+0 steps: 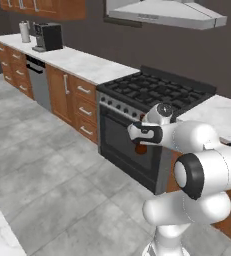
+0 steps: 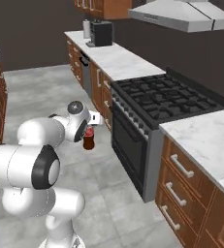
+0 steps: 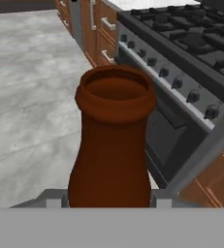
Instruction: Place the large bottle from the dining counter next to the other large bottle outside the sink, and place the small bottle from the dining counter next to the other small bottle inside the sink.
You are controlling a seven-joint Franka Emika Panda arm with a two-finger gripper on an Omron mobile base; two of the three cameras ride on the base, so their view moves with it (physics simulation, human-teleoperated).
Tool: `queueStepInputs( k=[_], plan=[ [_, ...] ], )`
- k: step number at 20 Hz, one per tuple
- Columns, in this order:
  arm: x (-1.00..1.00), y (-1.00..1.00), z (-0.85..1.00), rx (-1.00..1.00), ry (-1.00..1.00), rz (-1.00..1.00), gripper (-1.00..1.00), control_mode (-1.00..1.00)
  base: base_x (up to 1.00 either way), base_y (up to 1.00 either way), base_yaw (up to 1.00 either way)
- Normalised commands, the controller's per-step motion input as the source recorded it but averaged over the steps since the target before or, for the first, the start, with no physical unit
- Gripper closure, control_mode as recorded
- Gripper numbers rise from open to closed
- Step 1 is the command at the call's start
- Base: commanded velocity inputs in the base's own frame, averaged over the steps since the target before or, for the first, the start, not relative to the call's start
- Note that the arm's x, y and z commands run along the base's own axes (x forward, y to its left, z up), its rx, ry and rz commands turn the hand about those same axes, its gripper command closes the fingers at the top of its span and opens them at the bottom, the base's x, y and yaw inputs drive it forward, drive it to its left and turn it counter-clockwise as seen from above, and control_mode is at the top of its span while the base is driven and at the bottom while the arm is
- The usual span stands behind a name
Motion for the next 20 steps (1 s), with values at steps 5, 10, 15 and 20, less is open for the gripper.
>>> queueStepInputs(
  k=[5,10,15,20],
  plan=[
    [0.0,0.0,0.0,0.0,0.0,0.0,1.0,1.0,1.0,0.0,0.37],
    [0.0,0.0,0.0,0.0,0.0,0.0,1.0,1.0,1.0,0.0,0.33],
    [0.0,0.0,0.0,0.0,0.0,0.0,1.0,1.0,1.0,0.0,0.35],
    [0.0,0.0,0.0,0.0,0.0,0.0,1.0,1.0,1.0,-0.06,0.37]
  ],
)
